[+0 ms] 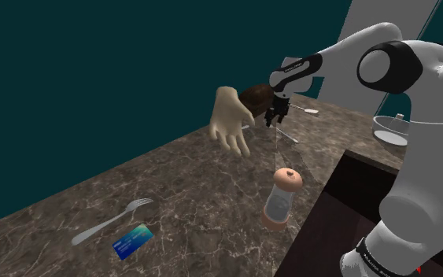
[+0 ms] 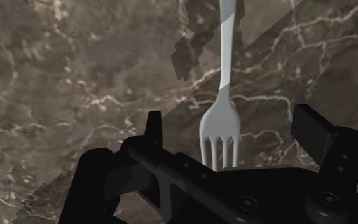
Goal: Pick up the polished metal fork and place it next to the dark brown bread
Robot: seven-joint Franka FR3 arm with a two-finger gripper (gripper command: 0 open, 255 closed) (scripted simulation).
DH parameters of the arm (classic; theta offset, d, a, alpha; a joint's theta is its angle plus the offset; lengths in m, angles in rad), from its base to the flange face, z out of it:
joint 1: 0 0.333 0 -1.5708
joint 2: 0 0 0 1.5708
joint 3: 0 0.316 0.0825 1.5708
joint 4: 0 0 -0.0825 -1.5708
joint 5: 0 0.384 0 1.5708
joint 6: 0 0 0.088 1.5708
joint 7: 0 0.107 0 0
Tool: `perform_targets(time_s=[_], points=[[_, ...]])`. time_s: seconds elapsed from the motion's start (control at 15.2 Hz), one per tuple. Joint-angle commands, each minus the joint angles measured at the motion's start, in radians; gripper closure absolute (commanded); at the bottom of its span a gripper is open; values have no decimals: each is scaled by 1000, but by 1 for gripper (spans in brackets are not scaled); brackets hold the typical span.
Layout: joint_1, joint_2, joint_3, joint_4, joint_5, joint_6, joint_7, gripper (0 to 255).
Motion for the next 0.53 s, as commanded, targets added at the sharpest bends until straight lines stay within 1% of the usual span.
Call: perform_targets(time_s=[0.0, 0.2, 0.46], points=[[0, -16, -1, 11, -2, -27, 1, 0], [0, -55, -4, 49, -7, -104, 4, 0], [0, -55, -4, 49, -7, -104, 4, 0]])
